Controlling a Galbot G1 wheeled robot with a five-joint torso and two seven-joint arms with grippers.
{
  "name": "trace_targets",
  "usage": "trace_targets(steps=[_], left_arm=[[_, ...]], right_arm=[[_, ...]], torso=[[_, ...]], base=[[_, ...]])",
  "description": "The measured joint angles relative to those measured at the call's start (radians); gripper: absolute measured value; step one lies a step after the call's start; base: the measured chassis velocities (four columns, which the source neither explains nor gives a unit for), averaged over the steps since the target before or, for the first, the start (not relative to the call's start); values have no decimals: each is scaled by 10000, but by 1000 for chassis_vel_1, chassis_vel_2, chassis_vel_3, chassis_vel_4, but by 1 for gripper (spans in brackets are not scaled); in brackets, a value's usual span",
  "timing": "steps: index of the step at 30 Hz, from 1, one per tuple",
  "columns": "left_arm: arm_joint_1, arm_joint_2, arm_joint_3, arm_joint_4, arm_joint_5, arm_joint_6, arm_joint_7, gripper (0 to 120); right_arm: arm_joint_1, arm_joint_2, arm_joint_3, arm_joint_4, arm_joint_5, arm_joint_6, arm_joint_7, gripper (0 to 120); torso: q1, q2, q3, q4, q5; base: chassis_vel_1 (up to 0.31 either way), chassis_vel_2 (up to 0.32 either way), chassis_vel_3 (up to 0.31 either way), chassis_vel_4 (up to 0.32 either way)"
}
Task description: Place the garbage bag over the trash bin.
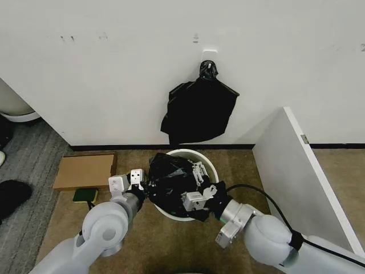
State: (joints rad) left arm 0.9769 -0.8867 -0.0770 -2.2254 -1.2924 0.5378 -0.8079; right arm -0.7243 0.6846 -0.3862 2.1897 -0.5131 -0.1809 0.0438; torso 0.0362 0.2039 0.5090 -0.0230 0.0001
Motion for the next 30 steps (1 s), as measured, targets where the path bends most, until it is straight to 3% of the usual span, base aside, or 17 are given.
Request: trace_targets(steps=[19, 24, 30], left_arm=[[154, 177, 42, -360, 82, 24, 76, 5], [285, 244, 44, -395, 353, 33, 269, 5], [913, 502, 101, -269, 2925, -164, 1565, 5]], right_arm=[[44, -123, -16, -140, -1156, 337, -521, 5], [38, -170, 17, -120, -908, 315, -535, 0], [96, -120, 56, 158, 1381, -330, -126, 0]], torso=[[-2, 0, 0, 0, 0], [-1, 0, 0, -1, 0], [-2, 0, 0, 2, 0]], base=[[0, 0, 0, 0], [0, 0, 0, 0], [0, 0, 0, 0]])
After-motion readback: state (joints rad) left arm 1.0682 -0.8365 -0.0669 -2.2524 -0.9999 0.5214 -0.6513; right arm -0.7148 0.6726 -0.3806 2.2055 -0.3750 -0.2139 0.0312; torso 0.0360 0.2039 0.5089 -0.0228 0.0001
